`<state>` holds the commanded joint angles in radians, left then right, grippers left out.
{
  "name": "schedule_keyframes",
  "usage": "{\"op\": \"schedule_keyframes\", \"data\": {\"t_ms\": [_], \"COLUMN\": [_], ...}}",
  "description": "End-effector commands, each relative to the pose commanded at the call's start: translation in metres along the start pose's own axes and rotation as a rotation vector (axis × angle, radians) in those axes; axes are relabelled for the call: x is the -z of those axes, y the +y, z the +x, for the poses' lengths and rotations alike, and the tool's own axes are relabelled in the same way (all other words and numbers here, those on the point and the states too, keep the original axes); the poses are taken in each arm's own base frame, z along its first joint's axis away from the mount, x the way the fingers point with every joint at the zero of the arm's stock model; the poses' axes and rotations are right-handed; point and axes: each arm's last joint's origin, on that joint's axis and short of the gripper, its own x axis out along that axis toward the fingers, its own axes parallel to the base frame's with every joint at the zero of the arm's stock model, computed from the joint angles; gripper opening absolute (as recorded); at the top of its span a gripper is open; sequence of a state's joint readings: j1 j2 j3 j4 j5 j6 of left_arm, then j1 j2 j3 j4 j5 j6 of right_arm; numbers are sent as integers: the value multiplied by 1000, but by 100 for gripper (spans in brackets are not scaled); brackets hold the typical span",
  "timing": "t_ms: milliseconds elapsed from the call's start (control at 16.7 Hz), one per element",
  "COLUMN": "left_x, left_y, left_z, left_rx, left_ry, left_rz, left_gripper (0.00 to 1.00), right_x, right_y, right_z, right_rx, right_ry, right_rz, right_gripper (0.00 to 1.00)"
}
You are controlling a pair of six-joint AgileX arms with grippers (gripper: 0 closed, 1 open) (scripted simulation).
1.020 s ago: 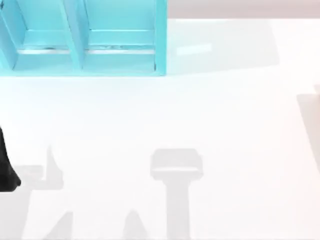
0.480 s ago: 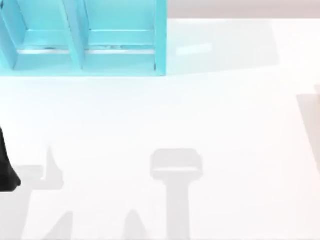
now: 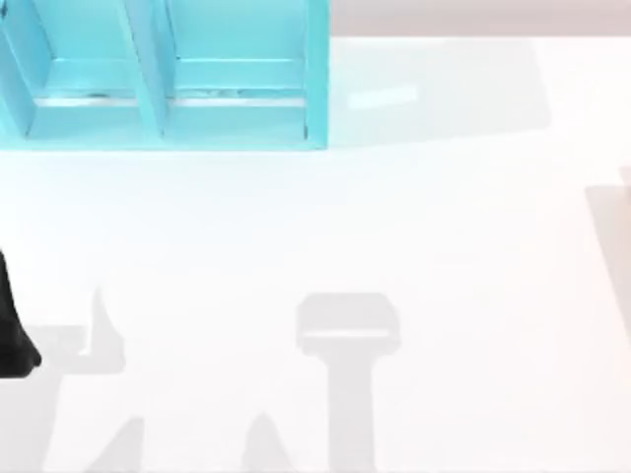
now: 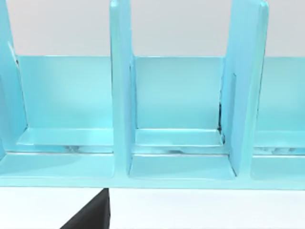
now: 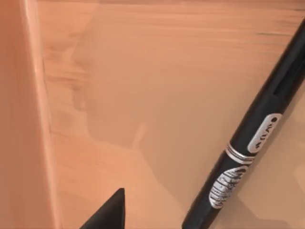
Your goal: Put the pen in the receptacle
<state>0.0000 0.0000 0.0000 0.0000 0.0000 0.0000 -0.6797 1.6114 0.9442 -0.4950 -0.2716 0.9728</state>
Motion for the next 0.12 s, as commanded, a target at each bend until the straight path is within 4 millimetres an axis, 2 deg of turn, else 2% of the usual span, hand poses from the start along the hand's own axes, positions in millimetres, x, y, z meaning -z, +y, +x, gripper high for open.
{"op": "schedule_keyframes", "data": {"t_ms": [120], "left_x": [0], "left_y": [0], "left_z": [0], "left_rx": [0], "left_ry": [0], "left_rz": [0], "left_gripper": [100], "right_x": [0], "right_y": [0], "right_z": [0], "right_rx": [0], "right_ry": [0], "right_rz": [0], "right_gripper": [100]}}
